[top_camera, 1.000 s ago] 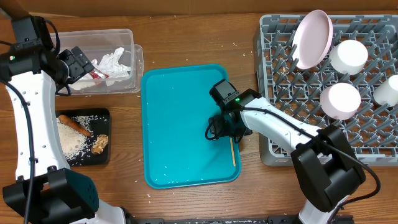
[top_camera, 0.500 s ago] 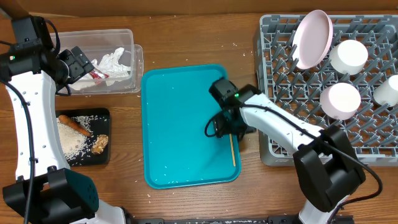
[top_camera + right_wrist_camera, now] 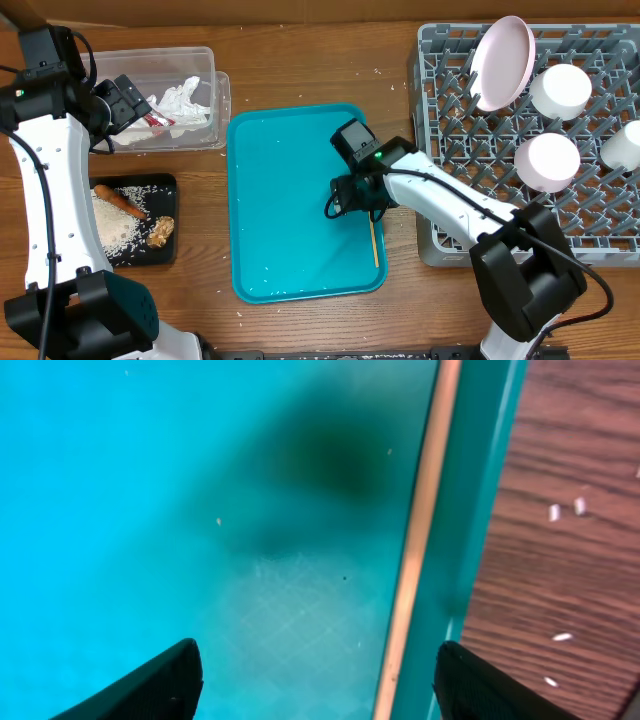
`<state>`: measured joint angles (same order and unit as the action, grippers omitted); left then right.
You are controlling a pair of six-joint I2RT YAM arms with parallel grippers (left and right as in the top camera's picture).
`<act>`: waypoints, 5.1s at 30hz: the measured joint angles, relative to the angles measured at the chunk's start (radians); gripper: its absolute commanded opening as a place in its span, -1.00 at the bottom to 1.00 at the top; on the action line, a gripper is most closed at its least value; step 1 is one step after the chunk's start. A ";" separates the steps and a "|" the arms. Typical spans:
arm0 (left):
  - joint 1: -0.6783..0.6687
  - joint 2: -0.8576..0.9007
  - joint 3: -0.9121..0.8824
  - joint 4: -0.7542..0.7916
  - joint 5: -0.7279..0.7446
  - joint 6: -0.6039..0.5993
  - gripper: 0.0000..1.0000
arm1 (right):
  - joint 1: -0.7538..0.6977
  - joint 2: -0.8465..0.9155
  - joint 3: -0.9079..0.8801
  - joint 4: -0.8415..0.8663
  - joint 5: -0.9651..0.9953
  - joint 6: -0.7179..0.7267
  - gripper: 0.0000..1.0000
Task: Sort waste into correct bins and load items into the dishwasher
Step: 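Reach the right gripper to the wooden chopstick and grasp it, then lift the chopstick and carry it right over the dish rack, then lay the chopstick in the rack and release it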
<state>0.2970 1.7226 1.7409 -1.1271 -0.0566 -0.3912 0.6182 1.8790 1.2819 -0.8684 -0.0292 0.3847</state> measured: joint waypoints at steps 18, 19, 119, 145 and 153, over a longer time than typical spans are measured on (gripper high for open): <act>0.000 0.000 0.000 0.000 0.000 0.000 1.00 | 0.016 0.040 -0.063 0.068 -0.029 -0.005 0.52; 0.000 0.000 0.000 0.000 0.000 0.000 1.00 | 0.019 0.043 -0.061 0.068 -0.024 -0.008 0.51; 0.000 0.000 0.000 0.000 0.000 0.000 1.00 | -0.504 -0.216 0.437 -0.563 0.034 -0.116 1.00; 0.000 0.000 0.000 0.000 0.000 0.000 1.00 | -0.505 -0.774 0.263 -0.781 -0.010 0.155 1.00; 0.000 0.000 0.000 0.000 0.000 0.000 0.99 | -0.504 -0.734 0.262 -0.792 -0.014 0.161 1.00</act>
<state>0.2970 1.7226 1.7409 -1.1271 -0.0566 -0.3912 0.1139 1.1454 1.5444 -1.6600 -0.0437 0.5457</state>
